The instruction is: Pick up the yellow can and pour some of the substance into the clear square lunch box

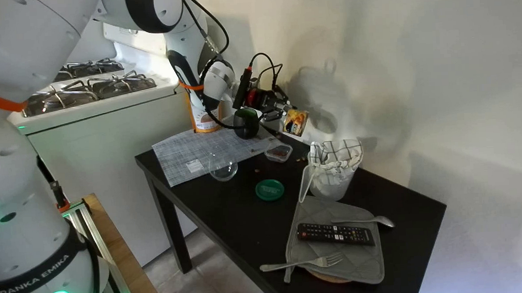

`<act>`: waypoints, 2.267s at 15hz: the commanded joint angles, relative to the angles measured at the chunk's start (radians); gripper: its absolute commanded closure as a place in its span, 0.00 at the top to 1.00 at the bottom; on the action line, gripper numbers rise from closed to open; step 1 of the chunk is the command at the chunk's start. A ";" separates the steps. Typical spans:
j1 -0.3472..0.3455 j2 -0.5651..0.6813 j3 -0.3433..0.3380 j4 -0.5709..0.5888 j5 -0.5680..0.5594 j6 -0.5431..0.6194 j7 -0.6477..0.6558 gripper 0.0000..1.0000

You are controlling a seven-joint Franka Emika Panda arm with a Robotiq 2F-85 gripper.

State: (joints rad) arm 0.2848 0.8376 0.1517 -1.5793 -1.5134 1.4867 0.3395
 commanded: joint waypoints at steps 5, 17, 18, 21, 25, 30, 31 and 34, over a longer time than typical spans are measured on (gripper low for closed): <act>-0.097 -0.152 0.017 -0.202 0.026 0.292 0.266 0.04; -0.130 -0.468 0.017 -0.565 0.019 0.436 0.591 0.04; -0.142 -0.496 0.015 -0.593 0.017 0.459 0.604 0.04; -0.197 -0.589 -0.005 -0.674 -0.009 0.605 0.650 0.04; -0.273 -0.681 -0.060 -0.725 -0.035 0.847 0.659 0.04; -0.321 -0.735 -0.122 -0.742 -0.034 1.072 0.491 0.04; -0.322 -0.738 -0.127 -0.744 -0.010 1.087 0.439 0.04; -0.320 -0.727 -0.131 -0.743 0.053 1.113 0.259 0.04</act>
State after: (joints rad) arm -0.0384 0.1321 0.0267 -2.2916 -1.5179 2.5687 0.7420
